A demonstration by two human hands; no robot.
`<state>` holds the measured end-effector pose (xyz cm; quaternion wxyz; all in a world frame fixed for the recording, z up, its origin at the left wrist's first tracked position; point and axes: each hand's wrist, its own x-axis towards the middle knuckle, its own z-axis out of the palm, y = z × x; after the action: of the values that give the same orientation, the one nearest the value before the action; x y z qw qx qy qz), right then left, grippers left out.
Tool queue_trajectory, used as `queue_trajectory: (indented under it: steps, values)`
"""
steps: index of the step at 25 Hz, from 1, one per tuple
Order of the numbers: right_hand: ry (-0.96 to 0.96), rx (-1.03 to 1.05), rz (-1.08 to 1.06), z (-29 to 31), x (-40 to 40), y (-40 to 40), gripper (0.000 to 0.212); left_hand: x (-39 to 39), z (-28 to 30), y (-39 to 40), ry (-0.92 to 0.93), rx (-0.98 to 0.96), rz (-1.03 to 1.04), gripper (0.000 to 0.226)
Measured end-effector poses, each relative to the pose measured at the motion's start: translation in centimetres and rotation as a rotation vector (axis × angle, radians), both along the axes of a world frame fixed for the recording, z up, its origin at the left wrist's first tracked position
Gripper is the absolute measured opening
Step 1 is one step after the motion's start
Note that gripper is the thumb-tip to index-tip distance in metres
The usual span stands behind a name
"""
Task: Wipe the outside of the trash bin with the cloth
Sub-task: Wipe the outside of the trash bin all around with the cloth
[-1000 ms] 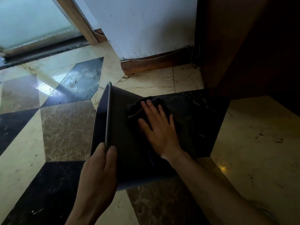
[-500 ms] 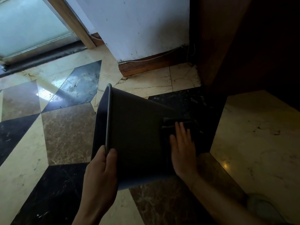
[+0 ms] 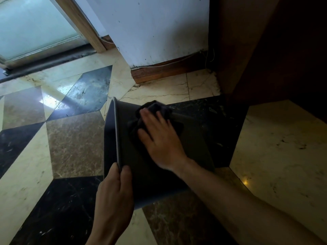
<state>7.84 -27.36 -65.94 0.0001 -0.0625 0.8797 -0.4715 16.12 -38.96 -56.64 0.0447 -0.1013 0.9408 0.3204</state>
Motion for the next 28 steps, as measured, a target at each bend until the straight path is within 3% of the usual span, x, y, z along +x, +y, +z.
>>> queue_trajectory:
  steps: [7,12,14,17,20,22,24,28]
  values:
    - [-0.26,0.08,-0.313,-5.9,-1.1,5.5,0.059,-0.6,0.1,-1.2,-0.098,0.141,0.079,0.027]
    - [-0.38,-0.189,-0.525,-9.4,1.3,8.6,0.056,-2.3,1.3,-1.1,-0.194,0.209,0.171,0.024]
    - [-0.372,-0.202,-0.56,-9.6,1.6,8.9,0.052,-5.4,1.4,-0.9,-0.173,0.213,0.142,0.022]
    - [-0.349,-0.168,-0.536,-9.3,1.4,8.5,0.053,-13.2,0.9,-0.3,-0.141,0.071,0.136,0.042]
    - [-0.352,-0.123,-0.521,-9.1,1.4,8.6,0.053,-19.7,0.7,0.7,-0.189,-0.055,0.286,0.055]
    - [-0.349,-0.081,-0.521,-9.3,1.9,8.7,0.053,-21.9,0.3,1.1,-0.182,-0.099,0.328,0.049]
    - [-0.346,-0.093,-0.536,-9.5,2.7,8.7,0.053,-22.4,-0.4,1.8,-0.111,-0.284,0.235,0.037]
    - [-0.367,-0.34,-0.713,-8.3,3.4,9.2,0.044,-21.4,0.2,3.5,0.038,-0.341,0.113,0.038]
